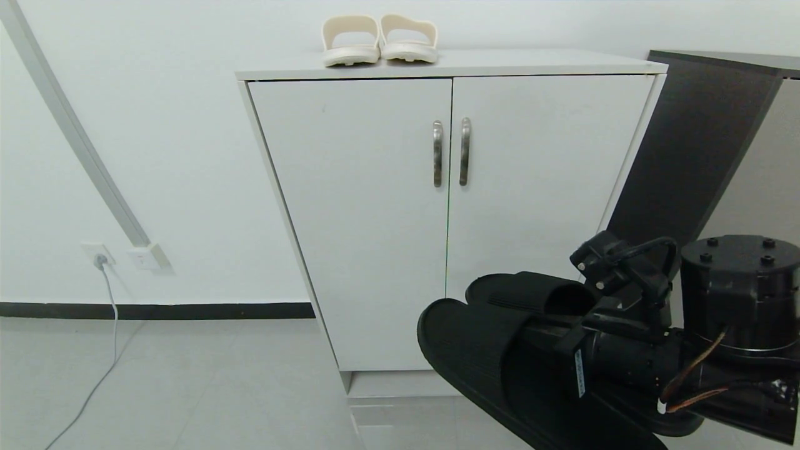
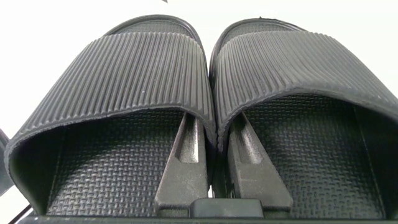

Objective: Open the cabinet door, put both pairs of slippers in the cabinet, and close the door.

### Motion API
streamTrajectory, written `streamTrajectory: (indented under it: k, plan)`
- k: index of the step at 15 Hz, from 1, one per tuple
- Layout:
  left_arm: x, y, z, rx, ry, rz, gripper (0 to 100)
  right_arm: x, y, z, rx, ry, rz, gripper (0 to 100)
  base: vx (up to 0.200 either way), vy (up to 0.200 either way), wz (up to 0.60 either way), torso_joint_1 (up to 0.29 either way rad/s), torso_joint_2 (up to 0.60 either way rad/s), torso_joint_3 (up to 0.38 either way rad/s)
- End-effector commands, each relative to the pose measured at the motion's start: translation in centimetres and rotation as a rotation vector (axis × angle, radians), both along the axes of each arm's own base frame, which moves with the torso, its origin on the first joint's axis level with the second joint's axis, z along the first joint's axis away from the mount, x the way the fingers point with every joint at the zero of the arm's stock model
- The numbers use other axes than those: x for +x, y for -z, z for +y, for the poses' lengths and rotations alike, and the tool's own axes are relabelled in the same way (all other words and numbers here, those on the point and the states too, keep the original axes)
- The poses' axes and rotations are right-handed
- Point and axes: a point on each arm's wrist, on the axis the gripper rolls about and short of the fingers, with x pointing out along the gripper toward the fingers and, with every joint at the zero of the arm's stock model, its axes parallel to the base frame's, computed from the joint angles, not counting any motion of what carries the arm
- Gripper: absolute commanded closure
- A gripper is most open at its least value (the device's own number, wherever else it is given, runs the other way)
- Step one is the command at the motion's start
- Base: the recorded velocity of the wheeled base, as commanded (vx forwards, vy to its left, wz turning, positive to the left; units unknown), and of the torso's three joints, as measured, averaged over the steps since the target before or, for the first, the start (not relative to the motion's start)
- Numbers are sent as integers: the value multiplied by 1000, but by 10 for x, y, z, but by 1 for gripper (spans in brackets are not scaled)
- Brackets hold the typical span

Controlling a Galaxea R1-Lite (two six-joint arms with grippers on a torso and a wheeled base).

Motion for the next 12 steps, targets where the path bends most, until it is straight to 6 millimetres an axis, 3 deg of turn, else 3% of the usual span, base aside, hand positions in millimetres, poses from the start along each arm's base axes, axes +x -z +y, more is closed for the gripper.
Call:
streamTrajectory:
  k: [1, 3, 7, 12]
  plan:
    - [58, -28, -3, -29, 94, 144, 0, 0, -1, 0, 2, 0, -2, 100, 0, 0, 0, 0, 0, 0]
    - [83, -27, -5, -34, 167, 174, 0, 0, -1, 0, 3, 2, -2, 100, 0, 0, 0, 0, 0, 0]
    - [112, -29, -15, -32, 298, 212, 0, 0, 1, 0, -3, 0, 3, 100, 0, 0, 0, 0, 0, 0]
    - [155, -38, -43, -19, 408, 178, 0, 0, 2, 0, -4, 0, 4, 100, 0, 0, 0, 0, 0, 0]
